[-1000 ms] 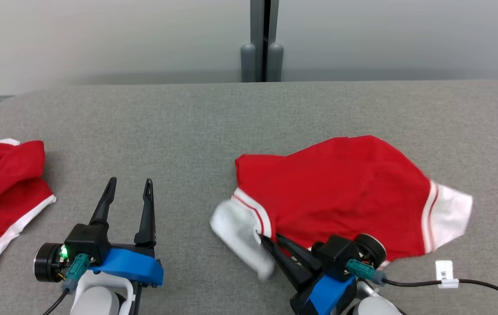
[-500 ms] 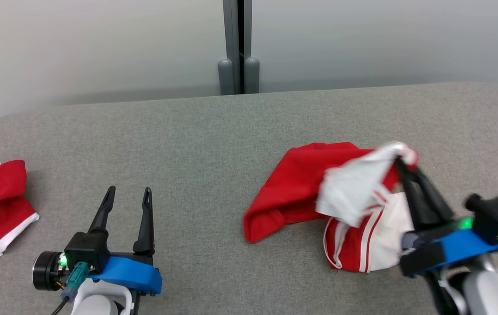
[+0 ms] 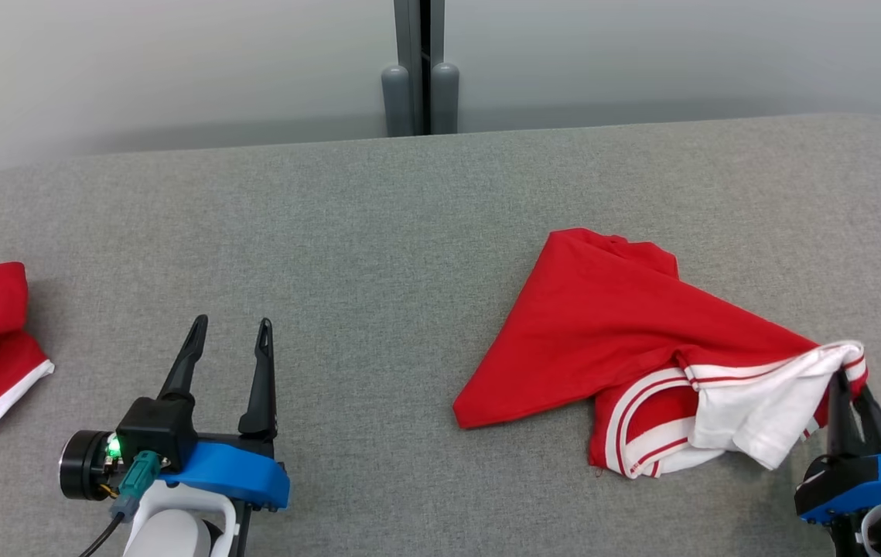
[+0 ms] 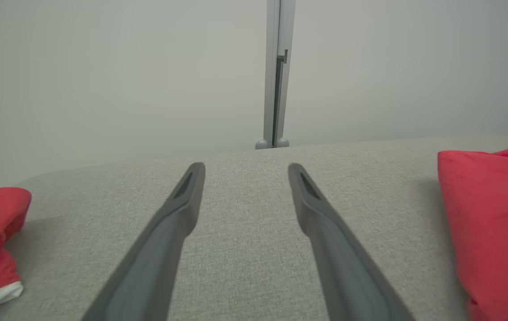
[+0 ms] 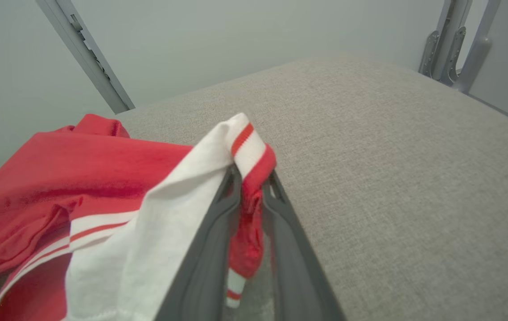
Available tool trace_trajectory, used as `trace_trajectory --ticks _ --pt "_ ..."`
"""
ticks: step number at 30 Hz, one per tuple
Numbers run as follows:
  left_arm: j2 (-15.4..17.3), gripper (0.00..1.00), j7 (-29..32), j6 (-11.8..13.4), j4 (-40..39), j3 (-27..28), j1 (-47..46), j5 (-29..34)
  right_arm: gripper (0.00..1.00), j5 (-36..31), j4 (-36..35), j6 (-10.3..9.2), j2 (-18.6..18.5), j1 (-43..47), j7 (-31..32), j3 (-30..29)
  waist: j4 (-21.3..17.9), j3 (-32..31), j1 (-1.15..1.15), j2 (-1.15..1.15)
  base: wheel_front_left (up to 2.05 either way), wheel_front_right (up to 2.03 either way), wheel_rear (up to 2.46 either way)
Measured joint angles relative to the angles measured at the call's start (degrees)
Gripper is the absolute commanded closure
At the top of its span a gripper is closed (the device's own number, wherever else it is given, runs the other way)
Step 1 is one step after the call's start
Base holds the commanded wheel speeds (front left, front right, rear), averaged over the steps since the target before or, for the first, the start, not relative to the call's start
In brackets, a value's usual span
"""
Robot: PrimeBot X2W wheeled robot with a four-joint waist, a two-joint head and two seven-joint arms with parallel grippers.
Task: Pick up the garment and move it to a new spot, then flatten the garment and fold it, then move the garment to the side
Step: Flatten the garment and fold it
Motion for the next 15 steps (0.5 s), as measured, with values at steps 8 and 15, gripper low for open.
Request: trace_trajectory --ticks 8,15 --pt "0.0 0.00 -0.2 0.5 0.5 0.1 0.2 -0.7 0.00 -5.2 -4.1 0.00 -1.6 0.1 -3.7 1.8 0.2 -0.6 0.00 0.00 0.00 0.00 0.00" --pt "0.1 0.00 -0.4 0.8 0.7 0.1 1.9 -1.2 0.00 -7.5 -15.5 0.01 -0.2 5.0 -0.5 8.2 0.2 -2.8 0.00 0.00 0.00 0.00 0.00"
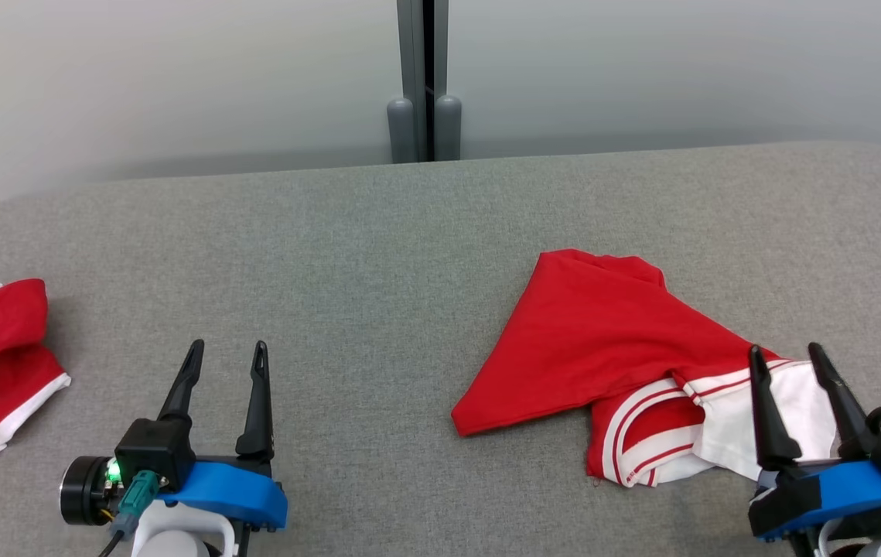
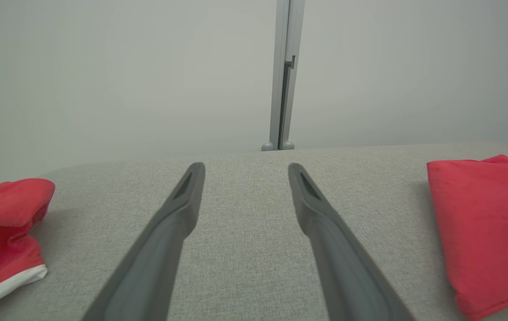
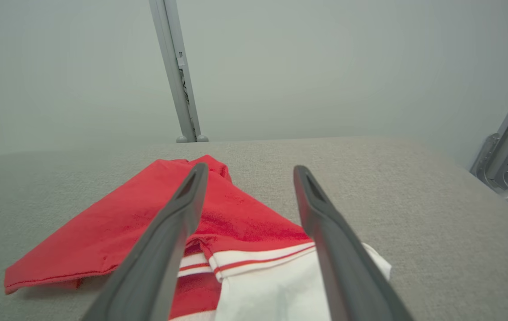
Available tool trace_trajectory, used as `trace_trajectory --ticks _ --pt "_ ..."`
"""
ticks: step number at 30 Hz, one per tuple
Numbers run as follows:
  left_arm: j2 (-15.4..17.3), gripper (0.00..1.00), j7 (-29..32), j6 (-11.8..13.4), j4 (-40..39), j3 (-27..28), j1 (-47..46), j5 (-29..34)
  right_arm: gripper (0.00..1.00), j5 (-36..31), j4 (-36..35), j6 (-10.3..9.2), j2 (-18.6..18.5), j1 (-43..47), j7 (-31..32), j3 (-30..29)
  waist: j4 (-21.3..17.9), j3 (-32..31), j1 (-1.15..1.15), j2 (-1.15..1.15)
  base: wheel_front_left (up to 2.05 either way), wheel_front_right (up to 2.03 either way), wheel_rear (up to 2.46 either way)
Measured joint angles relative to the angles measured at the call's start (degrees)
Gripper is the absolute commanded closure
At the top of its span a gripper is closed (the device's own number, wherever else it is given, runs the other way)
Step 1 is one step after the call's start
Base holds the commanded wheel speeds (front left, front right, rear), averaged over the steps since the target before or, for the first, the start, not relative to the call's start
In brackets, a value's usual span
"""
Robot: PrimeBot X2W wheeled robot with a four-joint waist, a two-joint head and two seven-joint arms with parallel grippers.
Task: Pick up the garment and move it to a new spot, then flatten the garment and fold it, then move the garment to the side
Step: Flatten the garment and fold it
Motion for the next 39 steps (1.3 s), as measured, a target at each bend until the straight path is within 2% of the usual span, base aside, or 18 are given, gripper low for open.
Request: trace_trajectory --ticks 7,19,22,27,31,35,39 --pt "0.0 0.00 0.0 0.3 -0.1 -0.2 1.5 -0.4 0.00 0.6 -5.3 0.00 1.0 3.3 3.0 1.7 0.3 -1.3 0.00 0.00 0.00 0.00 0.00" --pt "0.7 0.00 0.5 0.4 -1.1 -1.5 1.9 -0.3 0.00 0.9 -7.4 0.00 1.5 4.1 4.4 1.9 0.4 -0.7 0.00 -0.01 0.00 0.00 0.00" --pt "0.3 0.00 2.1 -1.3 -1.2 -4.7 0.7 1.0 0.00 0.9 -7.6 0.00 1.5 4.0 4.5 2.6 0.4 0.4 0.00 0.00 0.00 0.00 0.00" --pt "-3.1 0.00 5.7 -5.6 0.1 -12.0 -1.8 2.3 0.00 1.0 -7.7 0.00 1.5 2.7 4.9 3.9 -0.1 3.2 0.00 0.00 0.00 0.00 0.00" --pt "-4.6 0.00 8.0 -8.0 3.7 -16.5 -3.6 2.5 0.00 1.5 -7.5 0.00 1.4 0.8 4.7 4.7 -0.5 5.8 0.01 0.00 0.00 0.00 0.00" --pt "-5.6 0.00 8.9 -9.1 8.3 -19.9 -6.3 2.9 0.00 2.2 -6.7 0.00 1.2 -0.9 4.3 5.6 -1.1 8.1 0.01 0.00 0.00 0.00 0.00" --pt "-6.4 0.00 7.3 -9.4 12.5 -21.2 -9.1 2.4 0.00 2.5 -5.7 0.00 1.1 -2.2 3.7 6.5 -2.0 9.3 0.01 0.00 0.00 0.00 0.00"
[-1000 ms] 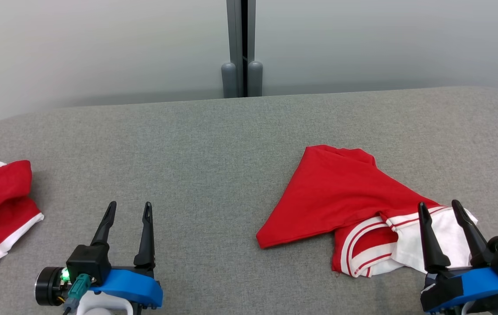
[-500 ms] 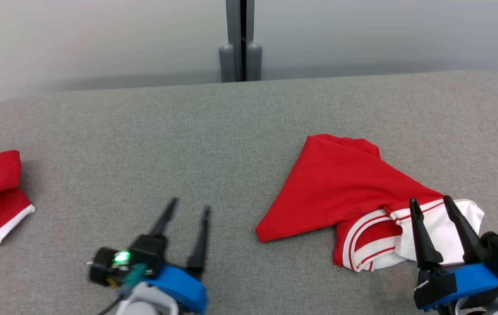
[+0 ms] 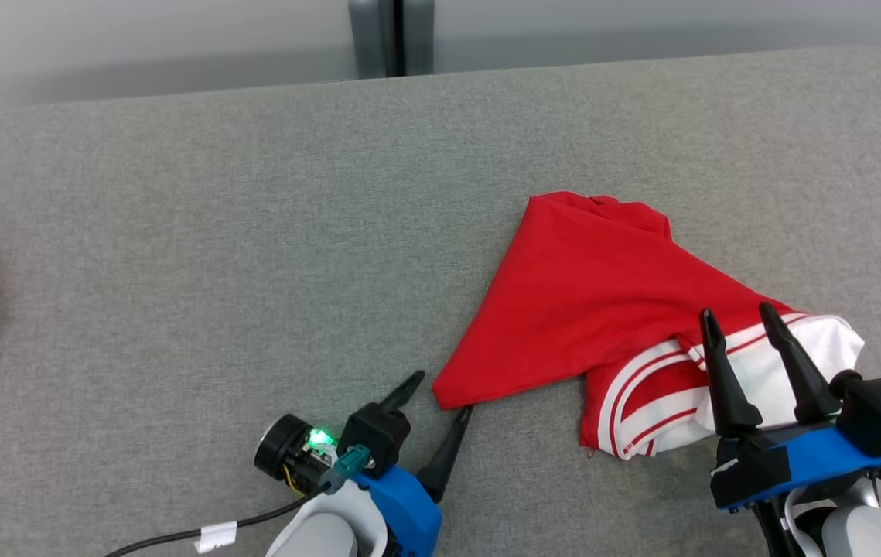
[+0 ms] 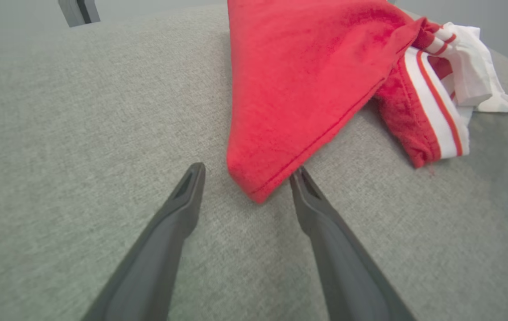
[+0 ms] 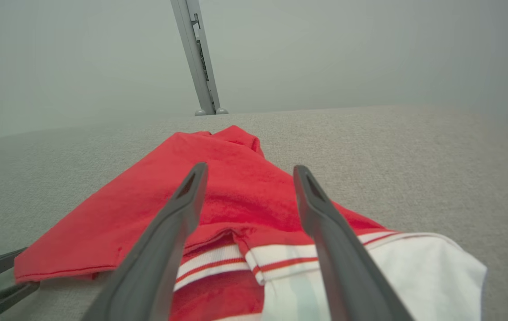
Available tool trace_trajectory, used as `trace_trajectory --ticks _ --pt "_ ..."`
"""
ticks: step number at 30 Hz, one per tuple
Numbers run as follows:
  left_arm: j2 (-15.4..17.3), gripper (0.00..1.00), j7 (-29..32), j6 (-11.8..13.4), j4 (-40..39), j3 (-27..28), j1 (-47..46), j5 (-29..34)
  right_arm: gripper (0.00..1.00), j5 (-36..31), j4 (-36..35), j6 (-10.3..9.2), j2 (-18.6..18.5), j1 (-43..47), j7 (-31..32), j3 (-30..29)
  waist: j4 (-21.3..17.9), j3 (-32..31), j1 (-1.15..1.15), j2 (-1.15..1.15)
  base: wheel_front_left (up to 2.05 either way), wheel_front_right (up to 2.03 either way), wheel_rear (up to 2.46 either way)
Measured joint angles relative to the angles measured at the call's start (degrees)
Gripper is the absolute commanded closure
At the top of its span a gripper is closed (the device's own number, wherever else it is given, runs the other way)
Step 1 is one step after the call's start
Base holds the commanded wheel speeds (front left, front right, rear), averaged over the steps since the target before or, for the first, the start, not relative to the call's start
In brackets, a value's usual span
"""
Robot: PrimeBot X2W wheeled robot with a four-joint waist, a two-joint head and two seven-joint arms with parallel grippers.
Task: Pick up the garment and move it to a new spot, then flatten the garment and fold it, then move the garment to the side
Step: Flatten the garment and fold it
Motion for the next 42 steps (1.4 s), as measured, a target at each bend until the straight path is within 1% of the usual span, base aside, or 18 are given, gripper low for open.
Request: trace_trajectory --ticks 1,2,3,6,9,12,18,22,23,25,28,30,35,40,41,42 --pt "-0.1 0.00 -0.7 0.0 0.8 -0.1 -0.7 0.0 0.00 0.1 0.2 -0.01 0.0 -0.2 -0.1 0.0 -0.2 0.2 0.00 0.00 0.00 0.00 0.00" --pt "-0.2 0.63 -1.7 -0.1 1.5 -0.2 -1.3 -0.1 0.00 0.3 0.4 0.00 0.0 -0.3 -0.3 0.0 -0.4 0.3 -0.01 0.00 0.00 0.00 0.00" --pt "-0.3 1.00 -2.5 -0.2 2.0 -0.1 -2.0 -0.1 0.00 0.4 0.5 -0.01 0.0 -0.3 -0.5 -0.1 -0.5 0.4 0.00 0.00 0.00 0.00 0.00" --pt "-0.4 1.00 -5.1 0.0 2.8 0.9 -3.6 -0.6 0.00 0.5 0.9 -0.01 0.0 -0.3 -0.8 -0.1 -0.7 0.5 -0.01 0.00 0.00 0.00 0.00" --pt "-0.2 1.00 -6.6 1.6 1.8 2.8 -4.6 -0.9 0.00 0.6 1.2 -0.01 0.0 -0.3 -1.0 -0.8 -0.3 0.2 -0.01 -0.01 0.00 0.00 0.00" --pt "0.9 1.00 -7.2 3.3 -0.8 4.9 -4.6 -1.0 0.00 1.0 1.6 -0.01 0.0 -0.2 -1.1 -1.0 0.6 -0.3 -0.01 -0.01 0.00 0.00 0.00" --pt "6.2 1.00 -7.4 8.3 -7.4 10.1 -2.6 -0.5 0.00 1.5 2.1 -0.01 0.2 -0.1 -1.2 -0.8 3.2 -1.7 -0.01 -0.01 0.00 0.00 0.00" --pt "11.0 1.00 -7.2 12.0 -12.1 13.3 0.8 0.3 0.00 1.6 2.3 -0.01 0.3 0.2 -1.2 -0.7 4.7 -2.4 -0.02 -0.01 0.00 0.00 0.00" --pt "12.0 1.00 -6.7 12.7 -13.3 13.8 1.7 0.5 0.00 1.7 2.3 -0.01 0.3 0.3 -1.2 -0.7 5.0 -2.5 -0.01 -0.01 0.00 0.00 0.00" --pt "13.1 1.00 -5.8 13.3 -15.2 14.4 3.1 0.5 0.00 1.9 2.5 -0.01 0.3 0.3 -1.1 -0.6 5.5 -2.6 -0.02 -0.01 0.00 0.00 0.00" --pt "13.9 1.00 -4.1 13.3 -16.7 13.4 4.1 1.1 0.00 2.0 2.6 -0.01 0.3 0.3 -0.9 -0.4 5.7 -2.4 -0.02 -0.02 0.00 0.00 0.00" --pt "13.6 1.00 -3.2 12.2 -16.7 11.5 4.0 1.5 0.00 2.1 2.6 -0.01 0.3 0.2 -0.9 -0.2 5.7 -2.2 -0.01 -0.01 0.00 0.00 0.00" --pt "10.1 1.00 -1.6 7.9 -13.3 4.6 1.8 3.3 0.00 2.3 3.0 -0.01 0.3 -0.3 -0.7 0.1 5.0 -1.7 -0.01 -0.01 0.00 0.00 0.00" --pt "6.1 1.00 -1.5 4.1 -7.5 -0.5 -0.2 4.0 0.00 2.5 3.4 -0.01 0.3 -0.3 -0.6 0.2 3.8 -1.7 -0.02 -0.01 0.00 0.00 0.00" --pt "4.5 0.27 -1.9 3.2 -5.4 -1.7 -0.9 3.7 0.00 2.6 3.4 -0.01 0.3 -0.3 -0.6 0.1 3.5 -1.8 -0.01 -0.01 0.00 0.00 0.00" --pt "3.8 0.00 -2.8 3.1 -4.7 -1.8 -1.0 3.4 0.00 2.6 3.4 -0.01 0.3 -0.3 -0.6 0.0 3.3 -1.9 -0.01 -0.01 0.00 0.00 0.00"
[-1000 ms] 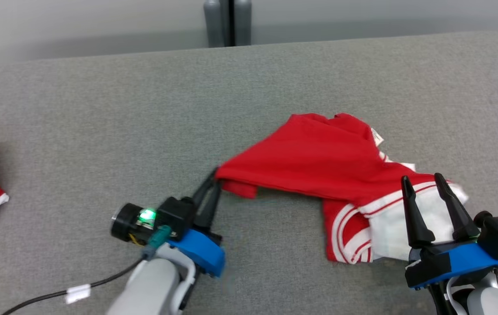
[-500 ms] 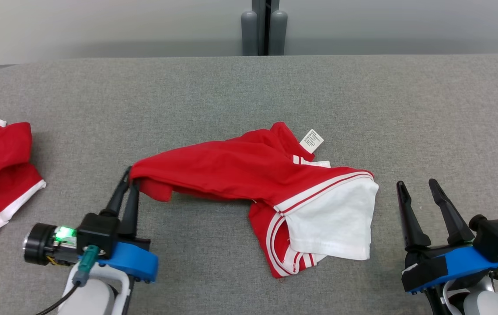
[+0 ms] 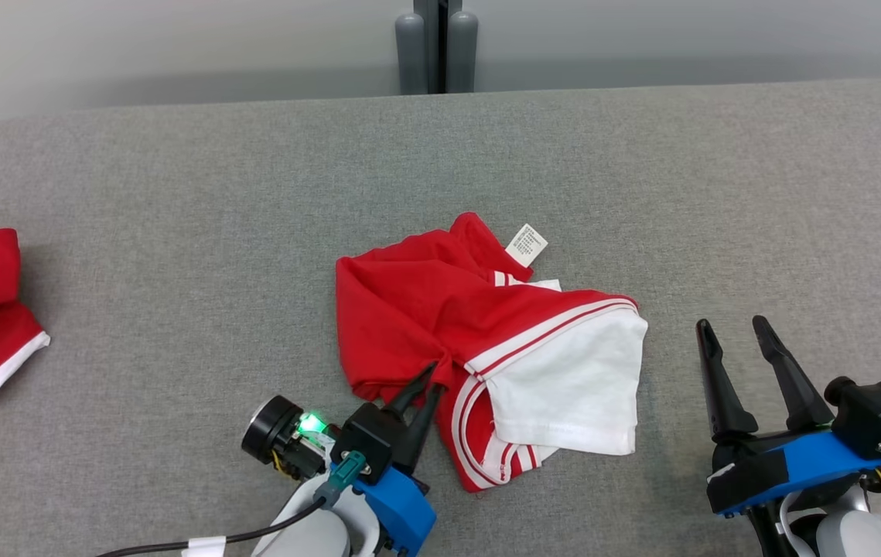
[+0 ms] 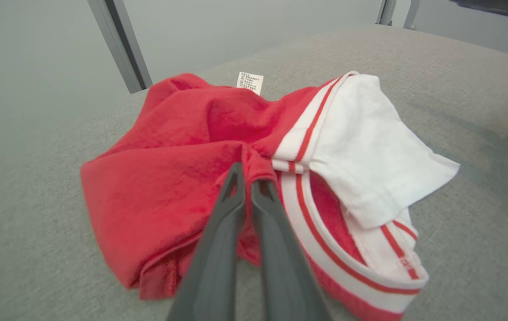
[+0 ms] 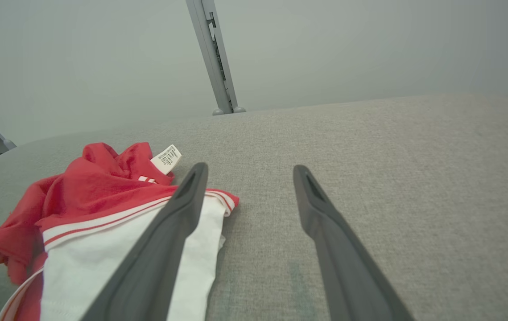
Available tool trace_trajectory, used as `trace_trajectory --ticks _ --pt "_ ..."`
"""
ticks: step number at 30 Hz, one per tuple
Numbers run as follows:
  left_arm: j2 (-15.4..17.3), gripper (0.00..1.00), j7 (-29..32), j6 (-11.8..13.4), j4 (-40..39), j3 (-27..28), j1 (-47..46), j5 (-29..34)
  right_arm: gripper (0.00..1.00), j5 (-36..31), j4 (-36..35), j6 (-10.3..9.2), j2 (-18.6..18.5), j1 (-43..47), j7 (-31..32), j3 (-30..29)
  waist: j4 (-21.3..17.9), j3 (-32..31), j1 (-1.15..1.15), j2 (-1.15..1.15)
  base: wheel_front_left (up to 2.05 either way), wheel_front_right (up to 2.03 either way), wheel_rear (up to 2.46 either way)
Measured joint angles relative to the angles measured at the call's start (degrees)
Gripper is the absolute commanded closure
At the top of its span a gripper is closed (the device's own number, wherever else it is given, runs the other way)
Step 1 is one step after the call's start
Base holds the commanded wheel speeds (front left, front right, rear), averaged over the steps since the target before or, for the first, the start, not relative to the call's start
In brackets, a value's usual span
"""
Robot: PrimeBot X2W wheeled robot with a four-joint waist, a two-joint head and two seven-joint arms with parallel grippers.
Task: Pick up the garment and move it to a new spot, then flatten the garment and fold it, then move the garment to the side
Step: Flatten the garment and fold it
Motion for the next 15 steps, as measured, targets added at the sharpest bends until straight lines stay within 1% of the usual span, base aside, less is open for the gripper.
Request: trace_trajectory --ticks 3,7,11,15 --pt "-1.3 0.00 -1.9 -0.3 1.0 -0.1 -0.7 -0.6 0.00 0.1 0.0 0.00 0.1 0.0 0.0 -0.1 -0.2 -0.4 0.00 0.00 0.00 0.00 0.00" --pt "-2.1 0.00 -3.6 0.1 -0.7 0.5 -1.2 -1.3 0.00 0.1 -0.3 0.00 0.2 0.2 0.0 -0.3 -0.3 -1.1 0.00 0.00 0.00 0.00 0.00" --pt "-1.9 0.00 -4.4 1.3 -4.1 3.1 -1.1 -2.8 0.00 -0.1 -0.9 0.00 0.3 0.5 0.0 -0.3 -0.1 -1.8 0.00 0.00 0.00 0.00 0.00" --pt "-0.9 0.00 -4.6 3.5 -7.1 7.3 0.5 -5.3 0.00 -0.3 -1.8 0.00 0.4 0.8 0.3 -0.4 0.1 -2.9 0.00 0.00 0.00 0.00 0.00"
